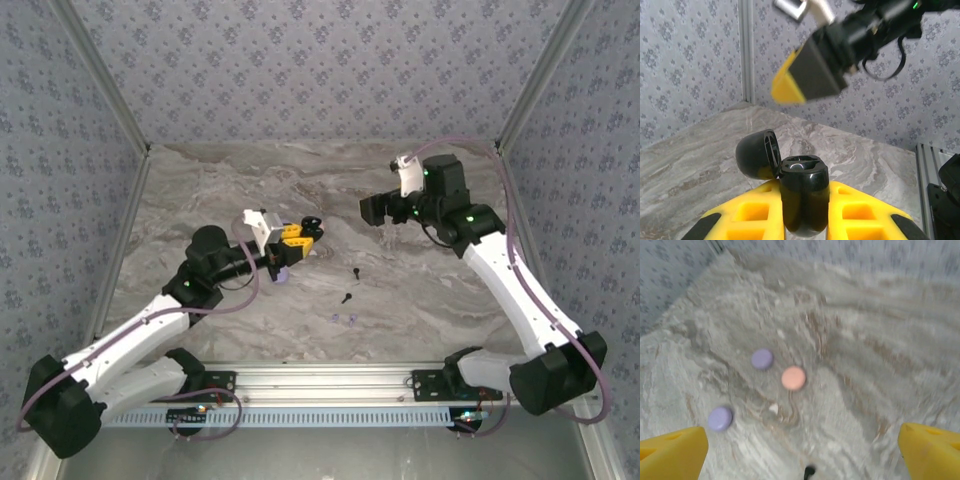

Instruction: Insert wireless bluetooth earbuds into charging case

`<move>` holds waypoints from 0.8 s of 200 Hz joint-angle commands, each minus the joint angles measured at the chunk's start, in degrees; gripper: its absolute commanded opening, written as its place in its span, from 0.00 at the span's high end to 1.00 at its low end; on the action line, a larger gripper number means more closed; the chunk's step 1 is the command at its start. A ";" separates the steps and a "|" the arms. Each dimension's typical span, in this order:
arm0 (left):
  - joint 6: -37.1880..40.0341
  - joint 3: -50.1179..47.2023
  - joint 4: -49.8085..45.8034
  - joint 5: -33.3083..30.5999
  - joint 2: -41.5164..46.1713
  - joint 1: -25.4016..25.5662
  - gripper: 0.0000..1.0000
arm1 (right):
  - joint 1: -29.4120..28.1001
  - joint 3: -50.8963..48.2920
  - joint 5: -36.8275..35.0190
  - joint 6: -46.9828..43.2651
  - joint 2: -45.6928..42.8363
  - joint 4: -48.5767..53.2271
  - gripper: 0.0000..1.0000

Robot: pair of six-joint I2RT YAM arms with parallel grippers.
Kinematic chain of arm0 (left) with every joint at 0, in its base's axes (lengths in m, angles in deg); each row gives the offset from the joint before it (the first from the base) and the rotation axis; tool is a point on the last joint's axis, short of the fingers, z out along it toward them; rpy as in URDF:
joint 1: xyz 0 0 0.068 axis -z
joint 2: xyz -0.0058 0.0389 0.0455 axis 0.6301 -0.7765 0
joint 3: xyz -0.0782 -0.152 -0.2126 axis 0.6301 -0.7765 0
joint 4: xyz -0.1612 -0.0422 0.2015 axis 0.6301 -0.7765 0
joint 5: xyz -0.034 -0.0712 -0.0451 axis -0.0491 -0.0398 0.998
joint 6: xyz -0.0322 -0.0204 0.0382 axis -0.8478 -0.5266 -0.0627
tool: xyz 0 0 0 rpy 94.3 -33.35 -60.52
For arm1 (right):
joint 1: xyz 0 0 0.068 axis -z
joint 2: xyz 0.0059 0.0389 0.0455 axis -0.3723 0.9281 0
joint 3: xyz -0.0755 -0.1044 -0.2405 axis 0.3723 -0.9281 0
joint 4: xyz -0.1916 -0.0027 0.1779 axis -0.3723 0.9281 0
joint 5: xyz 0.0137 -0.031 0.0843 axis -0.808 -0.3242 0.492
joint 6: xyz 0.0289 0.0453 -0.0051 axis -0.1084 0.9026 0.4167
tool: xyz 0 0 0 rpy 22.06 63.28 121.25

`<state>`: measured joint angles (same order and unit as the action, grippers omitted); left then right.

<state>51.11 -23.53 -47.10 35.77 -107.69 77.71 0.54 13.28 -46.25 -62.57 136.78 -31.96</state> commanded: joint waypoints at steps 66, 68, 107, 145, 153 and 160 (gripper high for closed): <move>2.45 -1.93 -1.75 -2.46 5.85 0.37 1.00 | -11.65 -9.50 -7.37 24.77 11.39 9.10 0.31; 2.40 -1.97 -1.79 -2.47 5.98 0.37 1.00 | -12.15 -9.87 -7.65 25.48 11.55 8.94 0.32; 2.89 -2.72 -3.20 -3.00 8.14 0.37 1.00 | -18.04 -12.06 -12.16 34.56 15.11 8.00 0.43; 3.16 -3.40 -4.08 -2.39 9.87 0.35 1.00 | -19.91 -11.08 -11.14 37.00 20.21 7.13 0.49; 3.15 -3.53 -4.15 -2.30 10.20 0.37 1.00 | -20.26 -10.62 -10.53 37.08 21.40 7.13 0.50; 3.17 -3.68 -4.17 -2.29 10.43 0.36 1.00 | -20.41 -10.15 -10.29 37.33 22.55 7.13 0.52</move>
<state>53.31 -26.75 -51.23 33.28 -98.73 77.76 -18.94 1.57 -56.15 -28.76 155.73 -25.21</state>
